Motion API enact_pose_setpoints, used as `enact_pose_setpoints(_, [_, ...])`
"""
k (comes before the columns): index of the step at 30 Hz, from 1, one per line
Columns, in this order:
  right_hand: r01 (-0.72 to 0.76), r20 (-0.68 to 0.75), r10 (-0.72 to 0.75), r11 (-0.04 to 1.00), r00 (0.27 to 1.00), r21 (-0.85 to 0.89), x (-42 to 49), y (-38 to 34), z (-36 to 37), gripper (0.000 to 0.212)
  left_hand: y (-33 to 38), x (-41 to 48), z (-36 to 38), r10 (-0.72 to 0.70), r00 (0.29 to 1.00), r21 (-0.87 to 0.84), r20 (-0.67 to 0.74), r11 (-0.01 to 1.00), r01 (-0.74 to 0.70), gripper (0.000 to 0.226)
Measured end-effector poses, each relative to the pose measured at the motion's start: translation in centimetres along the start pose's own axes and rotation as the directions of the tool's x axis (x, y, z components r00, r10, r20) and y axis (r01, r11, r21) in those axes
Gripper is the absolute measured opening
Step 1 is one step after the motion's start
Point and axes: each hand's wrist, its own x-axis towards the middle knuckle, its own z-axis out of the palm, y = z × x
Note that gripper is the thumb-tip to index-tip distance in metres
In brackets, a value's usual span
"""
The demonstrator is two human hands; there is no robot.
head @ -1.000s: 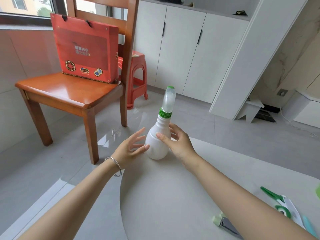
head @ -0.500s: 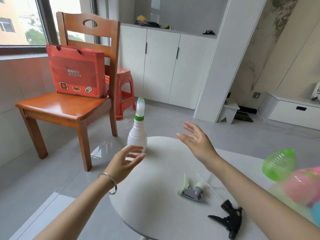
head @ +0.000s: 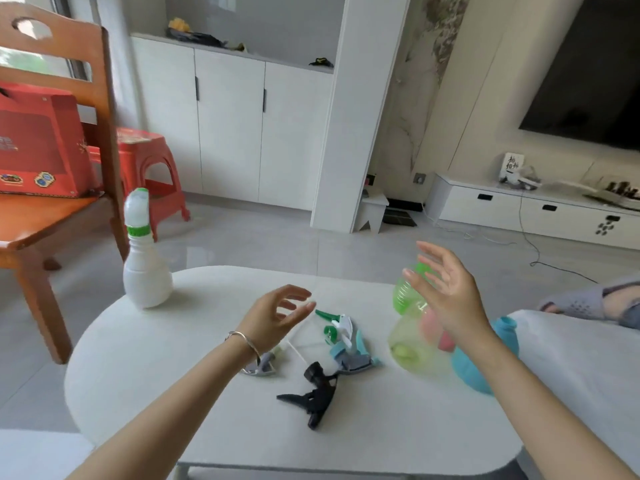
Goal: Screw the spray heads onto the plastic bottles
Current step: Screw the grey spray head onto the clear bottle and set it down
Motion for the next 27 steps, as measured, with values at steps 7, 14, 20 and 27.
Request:
enact_pose_setpoints(7, [-0.041, -0.138, 0.044, 0.999, 0.989, 0.023, -1.5, 5.5, -3.7, 0.049, 1.3, 2.2, 8.3, -0.019, 0.994, -0.041, 0.104, 0.999, 0.024, 0.031])
enact_pose_setpoints(14, [-0.204, -0.075, 0.208, 0.977, 0.975, 0.06, -2.5, 11.3, -3.4, 0.05, 2.3, 4.0, 13.7, -0.035, 0.984, -0.024, 0.175, 0.999, 0.039, 0.045])
enact_pose_setpoints(20, [-0.258, -0.017, 0.259, 0.965, 0.966, 0.039, -1.8, 12.5, -2.9, 0.054, 2.5, 4.9, 16.7, -0.048, 0.974, -0.022, 0.223, 0.998, 0.054, 0.066])
enact_pose_setpoints(27, [-0.263, -0.122, 0.277, 0.957, 0.953, 0.12, -1.5, 10.8, -2.8, 0.047, 3.0, 4.3, 17.5, 0.013, 0.979, -0.106, 0.202, 0.994, 0.009, 0.076])
